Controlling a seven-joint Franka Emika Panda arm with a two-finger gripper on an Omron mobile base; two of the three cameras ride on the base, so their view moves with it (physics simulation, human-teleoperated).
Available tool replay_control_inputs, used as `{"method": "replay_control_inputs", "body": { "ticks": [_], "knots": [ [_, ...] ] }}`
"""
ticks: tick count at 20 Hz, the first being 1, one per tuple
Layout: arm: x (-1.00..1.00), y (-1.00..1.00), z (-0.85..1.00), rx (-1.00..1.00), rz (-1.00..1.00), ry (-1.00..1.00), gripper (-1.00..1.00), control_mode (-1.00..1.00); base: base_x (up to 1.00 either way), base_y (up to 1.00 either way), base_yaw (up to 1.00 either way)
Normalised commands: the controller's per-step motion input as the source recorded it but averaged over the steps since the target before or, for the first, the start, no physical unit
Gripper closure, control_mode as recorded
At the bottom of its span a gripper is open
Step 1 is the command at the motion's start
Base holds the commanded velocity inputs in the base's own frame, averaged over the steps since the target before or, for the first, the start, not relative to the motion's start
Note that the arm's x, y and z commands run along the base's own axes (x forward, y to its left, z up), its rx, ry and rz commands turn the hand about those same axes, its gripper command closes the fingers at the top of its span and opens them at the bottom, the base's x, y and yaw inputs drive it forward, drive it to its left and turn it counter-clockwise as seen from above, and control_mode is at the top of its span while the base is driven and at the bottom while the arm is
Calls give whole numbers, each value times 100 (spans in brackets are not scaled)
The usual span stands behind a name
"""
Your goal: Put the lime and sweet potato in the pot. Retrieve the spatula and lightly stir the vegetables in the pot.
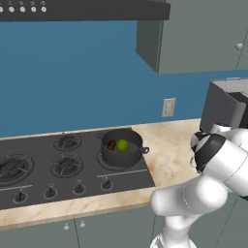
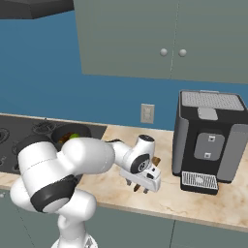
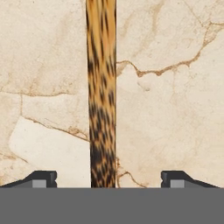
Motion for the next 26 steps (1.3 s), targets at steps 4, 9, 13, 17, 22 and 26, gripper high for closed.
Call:
{"method": "replay_control_inputs", "body": {
  "ticks": [4,9,13,17,22,26],
  "knots": [
    [0,7,-11,0,0,-1,-100,-100,0,0,0],
    [0,1,-38,0,0,-3,-100,-100,0,0,0],
    [0,0,-21,0,0,0,-100,-100,0,0,0],
    [-1,3,-5,0,0,-3,-100,-100,0,0,0],
    [0,25,-14,0,0,-9,-100,-100,0,0,0],
    [0,4,-14,0,0,-6,-100,-100,0,0,0]
  ]
}}
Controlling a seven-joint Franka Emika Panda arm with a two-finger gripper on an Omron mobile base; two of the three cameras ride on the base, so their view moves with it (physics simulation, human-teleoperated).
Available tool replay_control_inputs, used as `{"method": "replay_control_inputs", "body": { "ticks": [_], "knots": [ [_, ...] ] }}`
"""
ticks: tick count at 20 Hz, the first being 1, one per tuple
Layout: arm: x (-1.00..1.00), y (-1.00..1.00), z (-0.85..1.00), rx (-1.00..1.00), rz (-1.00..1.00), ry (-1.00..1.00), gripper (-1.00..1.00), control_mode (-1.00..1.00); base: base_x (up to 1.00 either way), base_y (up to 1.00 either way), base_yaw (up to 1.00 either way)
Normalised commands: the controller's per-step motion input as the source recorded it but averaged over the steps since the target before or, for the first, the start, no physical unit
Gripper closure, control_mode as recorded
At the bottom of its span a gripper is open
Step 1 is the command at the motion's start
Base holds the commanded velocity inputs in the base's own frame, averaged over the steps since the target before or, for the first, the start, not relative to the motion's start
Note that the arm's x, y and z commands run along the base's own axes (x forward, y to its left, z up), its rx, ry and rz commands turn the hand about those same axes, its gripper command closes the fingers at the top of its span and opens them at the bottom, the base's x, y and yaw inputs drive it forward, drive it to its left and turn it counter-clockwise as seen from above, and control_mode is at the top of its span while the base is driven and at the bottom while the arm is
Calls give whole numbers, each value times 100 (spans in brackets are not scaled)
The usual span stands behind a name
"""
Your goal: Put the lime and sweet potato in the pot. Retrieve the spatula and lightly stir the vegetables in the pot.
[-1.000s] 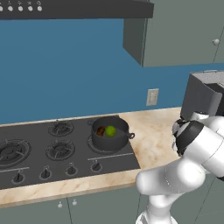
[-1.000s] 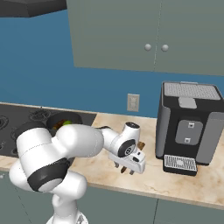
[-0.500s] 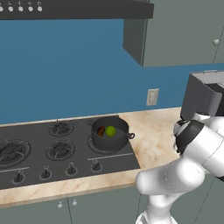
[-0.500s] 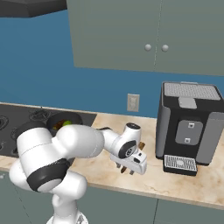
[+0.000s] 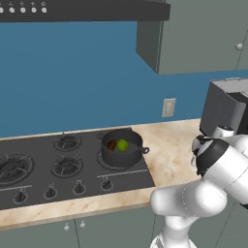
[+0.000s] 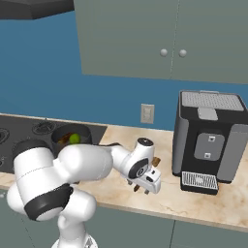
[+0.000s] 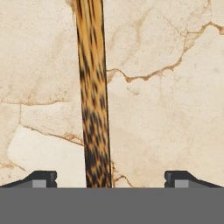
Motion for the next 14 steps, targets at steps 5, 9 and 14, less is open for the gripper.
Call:
{"method": "replay_control_inputs", "body": {
  "ticks": [5,9,14],
  "knots": [
    [0,4,-1,0,0,0,-100,-100,0,0,0],
    [0,21,0,-1,-1,0,-100,-100,0,0,0],
    [0,11,-2,-1,0,0,-100,-100,0,0,0]
  ]
}}
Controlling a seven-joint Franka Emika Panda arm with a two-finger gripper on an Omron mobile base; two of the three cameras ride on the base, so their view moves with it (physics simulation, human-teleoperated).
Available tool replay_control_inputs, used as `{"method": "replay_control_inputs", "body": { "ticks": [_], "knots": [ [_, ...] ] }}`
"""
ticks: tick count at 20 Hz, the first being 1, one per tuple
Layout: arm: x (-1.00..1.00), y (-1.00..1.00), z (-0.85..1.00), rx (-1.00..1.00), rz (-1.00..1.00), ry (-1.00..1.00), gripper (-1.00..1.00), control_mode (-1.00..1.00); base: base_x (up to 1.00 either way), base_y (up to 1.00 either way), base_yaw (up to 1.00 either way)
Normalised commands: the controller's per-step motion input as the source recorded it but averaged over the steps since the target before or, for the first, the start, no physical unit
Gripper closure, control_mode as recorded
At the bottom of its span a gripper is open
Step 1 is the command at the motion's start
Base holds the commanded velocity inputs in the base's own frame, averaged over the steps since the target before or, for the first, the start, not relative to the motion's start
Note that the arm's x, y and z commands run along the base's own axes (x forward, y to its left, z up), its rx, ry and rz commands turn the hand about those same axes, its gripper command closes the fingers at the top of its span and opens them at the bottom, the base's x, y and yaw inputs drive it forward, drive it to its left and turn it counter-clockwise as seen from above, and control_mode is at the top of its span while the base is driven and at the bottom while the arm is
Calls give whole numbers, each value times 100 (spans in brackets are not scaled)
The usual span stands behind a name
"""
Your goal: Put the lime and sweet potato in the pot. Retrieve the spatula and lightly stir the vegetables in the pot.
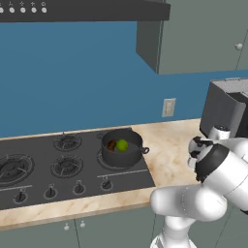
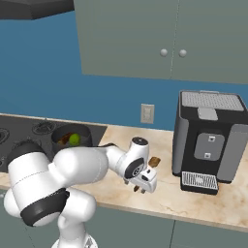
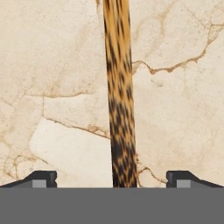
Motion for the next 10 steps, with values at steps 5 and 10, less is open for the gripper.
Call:
{"method": "replay_control_inputs", "body": {
  "ticks": [5,10],
  "knots": [
    [0,0,-15,0,0,0,-100,-100,0,0,0],
    [0,0,0,0,0,0,100,-100,0,0,0]
  ]
}}
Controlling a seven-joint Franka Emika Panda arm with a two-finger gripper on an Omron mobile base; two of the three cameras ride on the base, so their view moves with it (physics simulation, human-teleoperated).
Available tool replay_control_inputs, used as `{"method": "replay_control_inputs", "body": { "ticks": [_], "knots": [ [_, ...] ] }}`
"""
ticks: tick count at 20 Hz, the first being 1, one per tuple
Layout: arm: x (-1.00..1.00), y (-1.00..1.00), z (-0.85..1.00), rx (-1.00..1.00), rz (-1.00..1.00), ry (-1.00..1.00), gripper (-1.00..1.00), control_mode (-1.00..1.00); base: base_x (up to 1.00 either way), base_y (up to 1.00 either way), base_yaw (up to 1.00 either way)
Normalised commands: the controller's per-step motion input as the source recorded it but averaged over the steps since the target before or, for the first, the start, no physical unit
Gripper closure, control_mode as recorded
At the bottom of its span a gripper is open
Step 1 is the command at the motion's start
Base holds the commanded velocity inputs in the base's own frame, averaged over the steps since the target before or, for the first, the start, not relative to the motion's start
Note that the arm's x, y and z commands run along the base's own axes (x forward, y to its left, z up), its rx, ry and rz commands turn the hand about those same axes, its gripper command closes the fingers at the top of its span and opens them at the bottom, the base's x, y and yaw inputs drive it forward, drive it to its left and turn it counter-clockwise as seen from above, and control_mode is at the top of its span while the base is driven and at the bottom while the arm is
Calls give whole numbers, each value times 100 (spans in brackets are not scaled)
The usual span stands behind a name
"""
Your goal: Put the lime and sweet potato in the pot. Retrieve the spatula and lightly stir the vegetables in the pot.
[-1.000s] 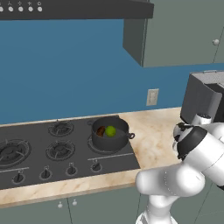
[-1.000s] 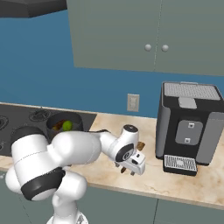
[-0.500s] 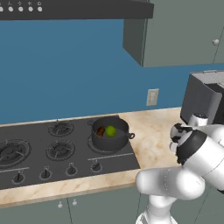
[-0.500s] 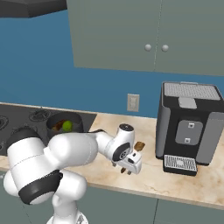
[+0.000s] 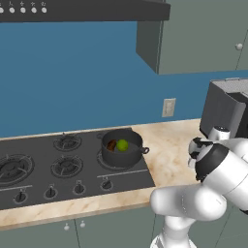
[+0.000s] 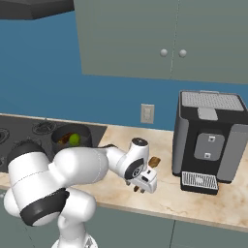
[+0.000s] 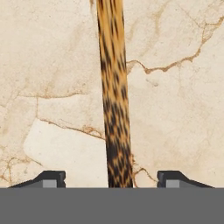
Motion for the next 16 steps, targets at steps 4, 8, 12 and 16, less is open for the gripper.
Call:
{"method": "replay_control_inputs", "body": {
  "ticks": [4,8,12,16],
  "knots": [
    [0,0,0,0,0,1,100,-100,0,0,0],
    [0,0,0,0,0,1,100,-100,0,0,0],
    [0,0,-1,0,0,1,100,-100,0,0,0],
    [0,0,0,0,0,1,100,-100,0,0,0]
  ]
}}
